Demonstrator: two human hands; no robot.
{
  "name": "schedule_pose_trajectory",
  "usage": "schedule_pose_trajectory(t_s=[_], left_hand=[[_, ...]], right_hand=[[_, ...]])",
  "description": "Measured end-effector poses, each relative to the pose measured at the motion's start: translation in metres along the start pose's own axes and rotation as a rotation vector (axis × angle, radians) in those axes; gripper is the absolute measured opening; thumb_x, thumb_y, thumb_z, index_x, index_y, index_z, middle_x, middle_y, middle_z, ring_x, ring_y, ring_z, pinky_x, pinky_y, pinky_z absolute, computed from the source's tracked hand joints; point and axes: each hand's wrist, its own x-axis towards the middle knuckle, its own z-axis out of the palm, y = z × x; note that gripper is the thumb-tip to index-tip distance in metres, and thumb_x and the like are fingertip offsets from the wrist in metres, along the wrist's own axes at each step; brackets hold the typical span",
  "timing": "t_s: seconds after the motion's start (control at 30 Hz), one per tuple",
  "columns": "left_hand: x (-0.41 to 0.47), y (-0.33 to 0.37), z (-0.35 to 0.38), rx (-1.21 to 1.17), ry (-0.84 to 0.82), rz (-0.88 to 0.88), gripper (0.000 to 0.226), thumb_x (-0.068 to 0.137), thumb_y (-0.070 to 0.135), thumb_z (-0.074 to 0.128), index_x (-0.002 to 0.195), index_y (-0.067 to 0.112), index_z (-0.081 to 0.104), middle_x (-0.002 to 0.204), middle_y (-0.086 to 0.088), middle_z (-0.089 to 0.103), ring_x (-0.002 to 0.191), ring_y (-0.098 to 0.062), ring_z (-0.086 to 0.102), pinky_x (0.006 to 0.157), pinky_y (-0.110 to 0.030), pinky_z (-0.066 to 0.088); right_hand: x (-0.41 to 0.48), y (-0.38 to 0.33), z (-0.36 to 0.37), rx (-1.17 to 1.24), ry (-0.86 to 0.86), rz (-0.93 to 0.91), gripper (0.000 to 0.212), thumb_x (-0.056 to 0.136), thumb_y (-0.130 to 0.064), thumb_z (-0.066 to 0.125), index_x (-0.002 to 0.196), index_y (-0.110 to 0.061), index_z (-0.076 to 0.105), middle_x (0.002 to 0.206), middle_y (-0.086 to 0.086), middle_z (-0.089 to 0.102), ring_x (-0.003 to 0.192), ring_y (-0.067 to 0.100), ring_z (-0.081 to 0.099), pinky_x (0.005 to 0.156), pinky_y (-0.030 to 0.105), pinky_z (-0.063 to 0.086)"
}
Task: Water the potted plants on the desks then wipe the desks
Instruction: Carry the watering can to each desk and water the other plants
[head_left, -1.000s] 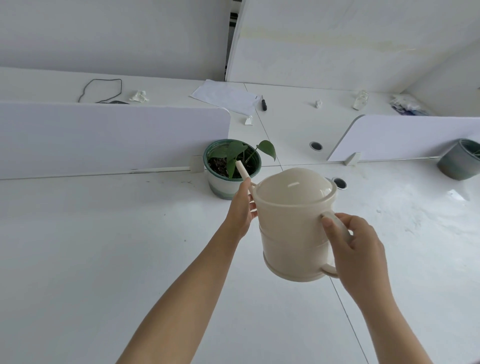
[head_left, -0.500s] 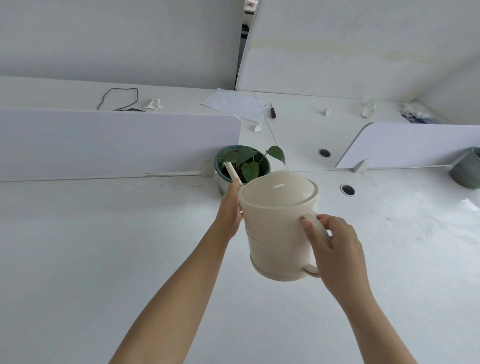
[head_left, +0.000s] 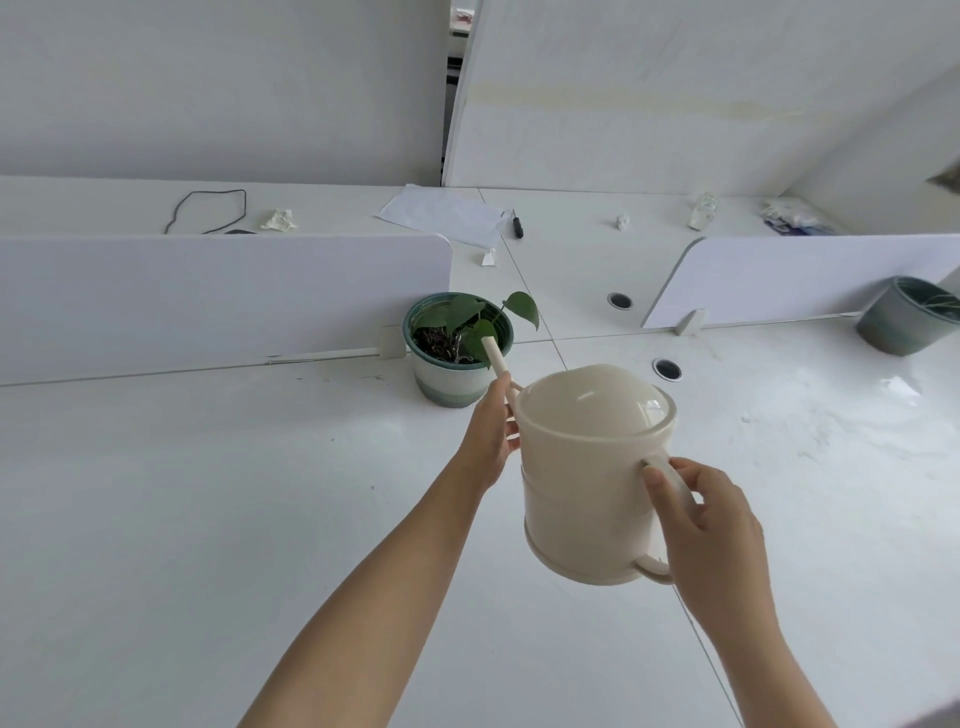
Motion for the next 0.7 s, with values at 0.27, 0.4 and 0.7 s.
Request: schedule_pose_trajectory(t_s=[0.27,0.4,0.7], left_hand=[[-0.027,-0.017,0.006,0.021,-0.003,-0.067,0.026,0.096,0.041,0.034,0.090,0.020,0.048,0.105,-0.013,0.054,0.092,-0.024,0.054,0.079,-0.032,0.047],[-0.043,-0.027,-0.003,0.039,0.055,-0.073,0.039,0.093,0.045,0.037,0.109,0.011,0.046,0.106,-0.014,0.048,0.089,-0.024,0.052,0.075,-0.031,0.049],[-0.098,-0.055,-0.039,-0.102,0.261,0.100,0.021,0.097,0.028,0.036,0.110,0.015,0.045,0.105,-0.012,0.046,0.091,-0.024,0.055,0.079,-0.034,0.049]], right_hand=[[-0.025,0.034,-0.015,0.141,-0.025,0.105,0.009,0.091,-0.020,0.049,0.096,-0.014,0.055,0.114,0.004,0.055,0.099,0.028,0.051,0.042,0.013,0.043],[-0.033,0.059,-0.016,0.221,-0.062,0.124,0.015,0.092,-0.017,0.049,0.091,-0.005,0.058,0.116,0.004,0.058,0.102,0.022,0.052,0.050,0.008,0.045],[-0.047,0.099,-0.007,0.321,-0.283,0.201,0.018,0.092,-0.010,0.047,0.081,-0.018,0.059,0.090,-0.009,0.061,0.086,0.008,0.052,0.067,0.012,0.042]])
